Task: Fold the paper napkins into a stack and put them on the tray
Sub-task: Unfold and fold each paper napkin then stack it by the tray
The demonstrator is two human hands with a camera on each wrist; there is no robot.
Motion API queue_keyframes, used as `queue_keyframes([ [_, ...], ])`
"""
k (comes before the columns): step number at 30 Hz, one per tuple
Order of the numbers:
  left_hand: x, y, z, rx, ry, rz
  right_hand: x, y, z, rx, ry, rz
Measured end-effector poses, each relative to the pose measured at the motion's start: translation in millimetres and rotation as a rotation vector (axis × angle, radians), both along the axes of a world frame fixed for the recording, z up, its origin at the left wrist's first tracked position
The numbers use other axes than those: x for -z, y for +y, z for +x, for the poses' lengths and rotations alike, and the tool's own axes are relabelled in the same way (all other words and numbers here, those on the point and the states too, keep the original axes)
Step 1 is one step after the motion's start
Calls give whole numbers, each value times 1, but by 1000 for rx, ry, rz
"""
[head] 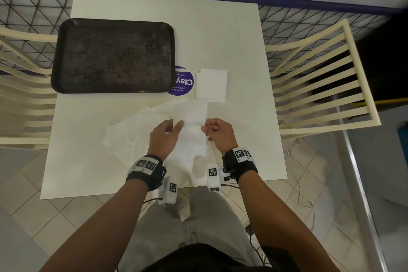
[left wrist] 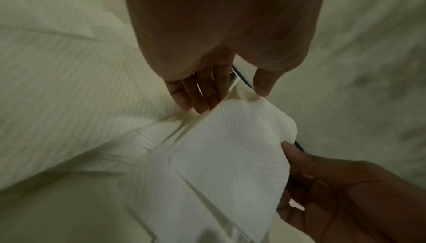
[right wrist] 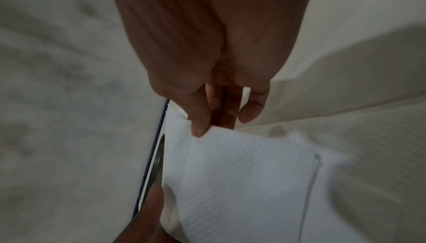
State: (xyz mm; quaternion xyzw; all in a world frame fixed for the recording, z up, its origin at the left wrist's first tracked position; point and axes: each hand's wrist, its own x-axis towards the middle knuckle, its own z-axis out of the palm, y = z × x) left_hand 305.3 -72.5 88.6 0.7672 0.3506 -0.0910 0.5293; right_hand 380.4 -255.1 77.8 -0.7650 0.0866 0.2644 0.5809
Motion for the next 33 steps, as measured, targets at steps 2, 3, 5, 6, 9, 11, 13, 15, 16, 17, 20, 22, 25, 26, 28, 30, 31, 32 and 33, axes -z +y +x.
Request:
queue_keyframes([
  [2,5,1,0,5,-2,-2,-3,0,0,13,10,35],
  [3,7,2,0,2,-13,4,-4,1,0,19,15,46],
  [5,9,4,-2,-8,-47,22,-5,1,0,21,26,61],
  [6,9,5,-2,-15,-71,26,-5,2,0,18,27,65],
  [9,7,8,-4,-30,-125,3,-7,3,-1,2,20,64],
  [11,5,10,-6,-22,-119,-5,-7,4,-2,10,17,58],
  [13,0,10,-7,-17,-114,-2,-5,6,-2,36,12,45],
  [15,-4,10,-7,-27,-115,-15,-1,7,-2,58,5,25],
  [16,-5,10,-8,-32,-111,-26,2,7,-2,65,-1,12],
  [17,-6,10,-9,-35,-110,-35,3,7,-2,71,-8,-5],
  [20,-3,11,-10,-66,-114,-62,7,8,-1,86,-32,-49],
  [22,2,13,-12,-78,-116,-63,8,7,-1,84,-55,-88],
  [25,9,15,-15,-80,-80,-16,9,3,0,82,-94,-165],
  [26,9,16,-15,-69,-55,6,9,1,0,83,-103,-176],
  [28,12,15,-16,-25,25,78,8,-2,0,63,-117,-173],
  [30,11,13,-17,-23,55,150,8,-3,0,33,-121,-147],
  [31,10,12,-17,-42,27,196,8,-3,0,21,-118,-132],
  [32,7,10,-17,-61,-21,238,8,-3,0,11,-114,-121],
  [33,4,9,-16,-70,-69,249,7,-2,1,5,-109,-107],
])
